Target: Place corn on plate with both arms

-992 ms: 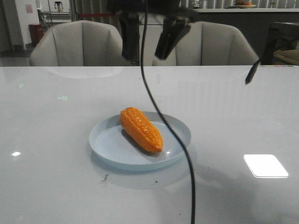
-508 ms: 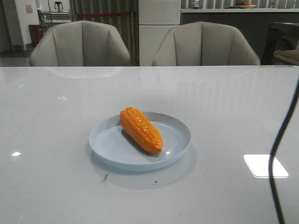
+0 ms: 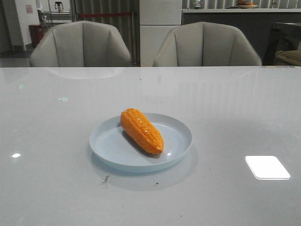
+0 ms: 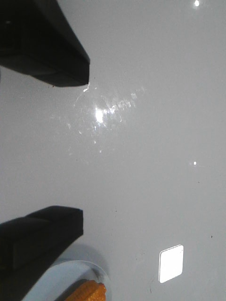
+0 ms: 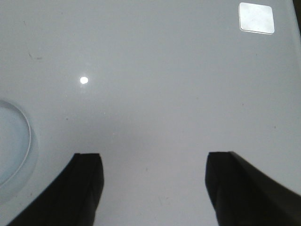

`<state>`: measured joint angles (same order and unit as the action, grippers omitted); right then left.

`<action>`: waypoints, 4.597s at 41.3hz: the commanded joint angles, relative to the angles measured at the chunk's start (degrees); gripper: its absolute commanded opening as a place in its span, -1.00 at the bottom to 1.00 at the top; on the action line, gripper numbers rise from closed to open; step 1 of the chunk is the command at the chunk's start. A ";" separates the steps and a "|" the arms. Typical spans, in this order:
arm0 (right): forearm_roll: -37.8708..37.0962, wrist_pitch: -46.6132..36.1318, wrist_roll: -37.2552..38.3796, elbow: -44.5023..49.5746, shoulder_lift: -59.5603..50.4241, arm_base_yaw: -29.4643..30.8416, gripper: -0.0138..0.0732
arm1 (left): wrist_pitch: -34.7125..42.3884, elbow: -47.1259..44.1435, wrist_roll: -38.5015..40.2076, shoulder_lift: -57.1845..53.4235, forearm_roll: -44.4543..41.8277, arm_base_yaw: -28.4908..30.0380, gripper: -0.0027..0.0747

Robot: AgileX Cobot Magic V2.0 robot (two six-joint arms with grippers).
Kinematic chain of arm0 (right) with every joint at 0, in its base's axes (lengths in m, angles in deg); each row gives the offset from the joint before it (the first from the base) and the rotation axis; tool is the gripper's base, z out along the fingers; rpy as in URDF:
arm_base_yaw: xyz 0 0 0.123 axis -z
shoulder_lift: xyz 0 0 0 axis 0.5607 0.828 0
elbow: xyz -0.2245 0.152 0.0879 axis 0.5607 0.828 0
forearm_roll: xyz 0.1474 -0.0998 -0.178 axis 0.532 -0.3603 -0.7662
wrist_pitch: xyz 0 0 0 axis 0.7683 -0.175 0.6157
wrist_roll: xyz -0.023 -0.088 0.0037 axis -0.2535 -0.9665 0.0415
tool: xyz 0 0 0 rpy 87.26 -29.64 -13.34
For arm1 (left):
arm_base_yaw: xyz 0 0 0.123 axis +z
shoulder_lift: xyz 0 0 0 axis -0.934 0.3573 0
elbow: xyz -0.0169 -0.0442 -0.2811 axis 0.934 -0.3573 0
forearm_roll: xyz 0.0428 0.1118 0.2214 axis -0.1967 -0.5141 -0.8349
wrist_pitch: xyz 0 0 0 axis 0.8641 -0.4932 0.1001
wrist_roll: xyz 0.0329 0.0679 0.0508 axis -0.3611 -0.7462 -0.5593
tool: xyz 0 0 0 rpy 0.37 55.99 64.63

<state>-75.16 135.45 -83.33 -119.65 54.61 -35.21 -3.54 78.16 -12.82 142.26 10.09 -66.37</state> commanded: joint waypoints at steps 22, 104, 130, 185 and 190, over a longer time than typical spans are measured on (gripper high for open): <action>-0.33 -11.87 3.06 26.20 -21.38 0.44 0.61 | 6.61 1.76 0.29 -0.75 1.21 -0.37 0.57; 11.02 -57.45 3.00 60.86 -62.91 0.44 -0.55 | 6.61 1.76 0.29 -0.75 1.21 -0.37 0.57; 8.77 -53.09 2.51 75.20 -66.71 0.16 -0.55 | 6.66 1.76 0.29 -0.15 1.21 -0.37 0.57; 8.77 -51.78 2.51 75.20 -66.71 0.16 -0.55 | 12.14 -0.05 2.52 -12.93 -10.34 -3.40 -0.69; 8.77 -51.78 2.51 75.20 -66.71 0.16 -0.55 | 18.50 -3.75 3.09 -19.72 -11.40 -3.40 -0.68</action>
<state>-66.06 88.29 -80.49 -43.19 -10.82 -35.09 6.15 74.95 -11.05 126.47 -1.12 -69.37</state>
